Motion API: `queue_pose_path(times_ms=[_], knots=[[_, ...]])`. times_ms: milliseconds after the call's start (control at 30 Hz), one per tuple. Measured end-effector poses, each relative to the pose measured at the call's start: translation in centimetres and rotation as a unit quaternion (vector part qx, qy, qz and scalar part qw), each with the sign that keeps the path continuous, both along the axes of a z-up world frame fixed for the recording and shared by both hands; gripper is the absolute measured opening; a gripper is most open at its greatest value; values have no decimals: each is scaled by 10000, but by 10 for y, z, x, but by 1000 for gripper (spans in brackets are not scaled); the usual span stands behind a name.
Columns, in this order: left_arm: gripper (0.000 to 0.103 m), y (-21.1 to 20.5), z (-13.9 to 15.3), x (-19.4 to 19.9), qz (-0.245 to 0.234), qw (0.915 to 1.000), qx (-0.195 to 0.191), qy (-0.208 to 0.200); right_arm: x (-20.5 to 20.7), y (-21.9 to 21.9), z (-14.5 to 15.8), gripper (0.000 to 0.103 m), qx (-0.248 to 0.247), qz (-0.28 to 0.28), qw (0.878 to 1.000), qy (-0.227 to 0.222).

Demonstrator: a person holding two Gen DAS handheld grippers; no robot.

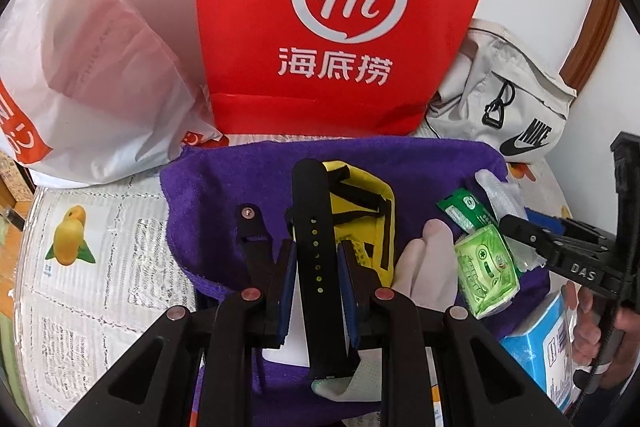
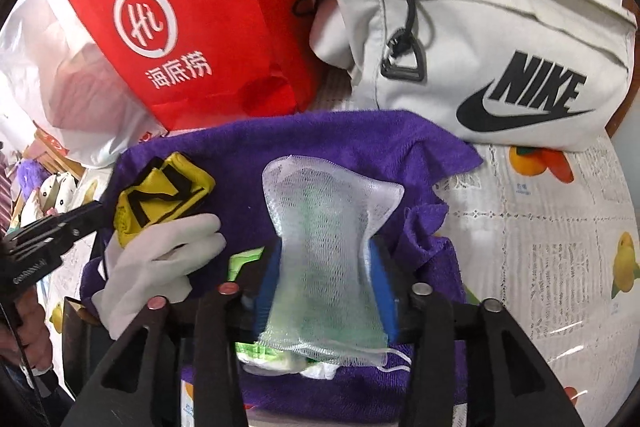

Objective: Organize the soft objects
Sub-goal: 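Lower the mesh bag onto the towel and open the right tool, then lower the black strap onto the towel and open the left tool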

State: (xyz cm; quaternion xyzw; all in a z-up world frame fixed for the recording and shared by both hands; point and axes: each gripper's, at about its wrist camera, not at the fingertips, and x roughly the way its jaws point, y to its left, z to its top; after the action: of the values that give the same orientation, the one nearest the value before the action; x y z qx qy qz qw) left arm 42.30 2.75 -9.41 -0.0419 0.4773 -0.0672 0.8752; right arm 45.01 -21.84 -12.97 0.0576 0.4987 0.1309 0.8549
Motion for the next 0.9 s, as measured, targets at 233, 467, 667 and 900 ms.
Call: queue_pose_path(times_ms=[233,467,667,900], knots=[[20,-2,-5,4,-38,9999,10,93,-6,3,9,64,-116,126,9998,-125],[21,0,-5,5,2,9999,8,127,-4,5,7,64,-88,116,9999,-82],[26,1,-5,3,12,9999,14,158,-7,7,17,76,-180,105,9994,-281],[46,2,1,0,104,9999,55,73,-9,9,24,84,-183,152,9988,-439]])
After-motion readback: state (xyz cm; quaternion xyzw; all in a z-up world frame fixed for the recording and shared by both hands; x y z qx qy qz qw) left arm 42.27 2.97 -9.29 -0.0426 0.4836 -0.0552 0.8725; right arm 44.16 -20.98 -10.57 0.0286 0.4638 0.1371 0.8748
